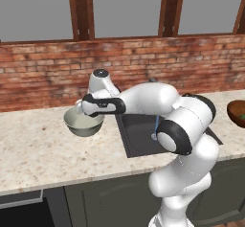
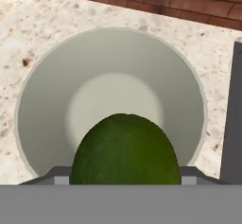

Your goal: Pick the avocados from the sink and place them in one bowl. Place the lime in the other bowl. Then turn off the sink faucet.

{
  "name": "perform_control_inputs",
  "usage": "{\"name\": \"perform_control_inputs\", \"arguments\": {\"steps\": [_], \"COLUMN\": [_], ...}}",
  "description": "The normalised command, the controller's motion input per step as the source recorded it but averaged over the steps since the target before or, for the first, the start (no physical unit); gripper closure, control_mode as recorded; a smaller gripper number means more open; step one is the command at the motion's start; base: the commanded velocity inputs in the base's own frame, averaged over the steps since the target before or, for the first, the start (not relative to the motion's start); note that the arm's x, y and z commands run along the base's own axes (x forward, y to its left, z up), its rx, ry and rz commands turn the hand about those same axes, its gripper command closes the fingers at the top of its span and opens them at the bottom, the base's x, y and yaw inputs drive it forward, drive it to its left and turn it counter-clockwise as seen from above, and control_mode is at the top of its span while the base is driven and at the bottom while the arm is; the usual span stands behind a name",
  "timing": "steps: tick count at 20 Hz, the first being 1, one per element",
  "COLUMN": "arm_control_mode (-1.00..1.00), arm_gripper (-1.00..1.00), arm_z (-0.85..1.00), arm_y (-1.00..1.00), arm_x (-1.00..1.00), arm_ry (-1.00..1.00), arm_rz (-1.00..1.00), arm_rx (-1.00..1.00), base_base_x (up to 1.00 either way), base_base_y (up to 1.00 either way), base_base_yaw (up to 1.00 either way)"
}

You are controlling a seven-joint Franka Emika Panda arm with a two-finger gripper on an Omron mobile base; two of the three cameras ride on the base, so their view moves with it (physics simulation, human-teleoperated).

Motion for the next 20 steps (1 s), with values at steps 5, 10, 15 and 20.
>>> {"name": "perform_control_inputs", "arguments": {"steps": [5,10,15,20], "arm_control_mode": [-1.0,-1.0,-1.0,-1.0], "arm_gripper": [-1.0,-1.0,-1.0,-1.0], "arm_z": [-0.05,0.0,0.0,0.02], "arm_y": [0.0,0.0,-0.01,-0.13], "arm_x": [0.09,0.08,0.03,0.0], "arm_ry": [0.0,0.0,0.0,0.0], "arm_rz": [-0.01,-0.06,-0.06,-0.06], "arm_rx": [0.0,0.0,0.0,0.0], "base_base_x": [0.0,0.0,0.0,0.0], "base_base_y": [0.0,0.0,0.0,0.0], "base_base_yaw": [0.0,0.0,0.0,0.0]}}
